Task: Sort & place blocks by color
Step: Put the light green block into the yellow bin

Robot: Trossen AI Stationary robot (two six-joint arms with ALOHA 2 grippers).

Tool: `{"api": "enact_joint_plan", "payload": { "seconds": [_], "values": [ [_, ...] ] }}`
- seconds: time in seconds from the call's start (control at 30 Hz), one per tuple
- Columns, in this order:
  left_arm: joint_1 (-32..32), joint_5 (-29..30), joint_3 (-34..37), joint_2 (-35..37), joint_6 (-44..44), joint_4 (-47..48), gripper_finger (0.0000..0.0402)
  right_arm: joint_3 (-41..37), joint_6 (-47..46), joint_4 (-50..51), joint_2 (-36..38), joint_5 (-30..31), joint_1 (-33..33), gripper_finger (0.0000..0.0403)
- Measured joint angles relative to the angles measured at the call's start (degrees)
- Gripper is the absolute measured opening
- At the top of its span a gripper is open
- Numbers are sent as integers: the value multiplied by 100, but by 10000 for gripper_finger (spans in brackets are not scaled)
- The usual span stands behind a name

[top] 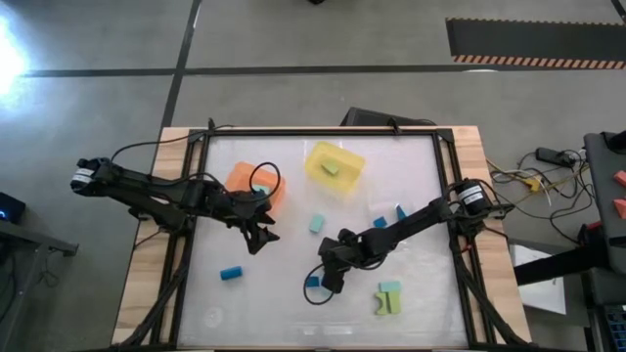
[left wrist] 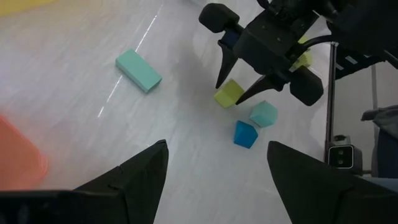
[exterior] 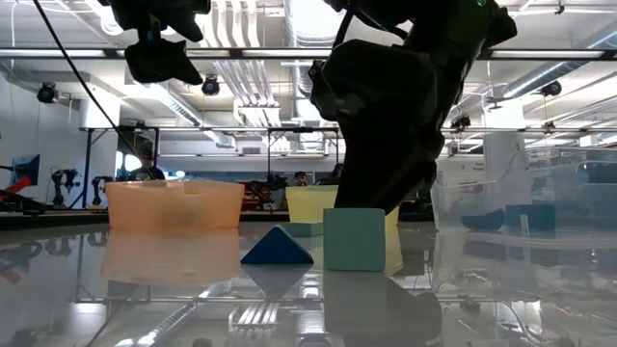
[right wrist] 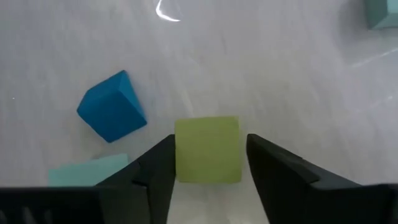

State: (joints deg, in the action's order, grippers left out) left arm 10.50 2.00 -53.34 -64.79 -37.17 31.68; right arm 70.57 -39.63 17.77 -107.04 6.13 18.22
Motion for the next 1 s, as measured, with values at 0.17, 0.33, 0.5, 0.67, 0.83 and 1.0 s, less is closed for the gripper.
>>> {"api": "enact_joint_plan", "payload": {
  "seconds": [0.17, 0.33, 0.5, 0.67, 0.83, 1.0],
  "values": [
    [0, 0, 0, 0, 7, 4, 258, 4, -21, -34, 0, -4, 0, 135],
    [0, 24, 0, 0, 4, 4, 258, 106, -42, 50, 0, -88, -13, 123],
    [0, 31, -2, 0, 4, -20, 258, 489, -67, 490, 31, -173, -124, 123],
    [0, 39, -2, 0, -143, -24, 258, 1100, 98, 1465, 159, -173, -389, 123],
    [2, 44, -17, 0, -286, -37, 258, 1721, 611, 2354, 377, -178, -943, 123],
    [2, 46, -17, 0, -461, -69, 258, 2261, 1551, 3090, 474, -184, -1755, 123]
  ]
}}
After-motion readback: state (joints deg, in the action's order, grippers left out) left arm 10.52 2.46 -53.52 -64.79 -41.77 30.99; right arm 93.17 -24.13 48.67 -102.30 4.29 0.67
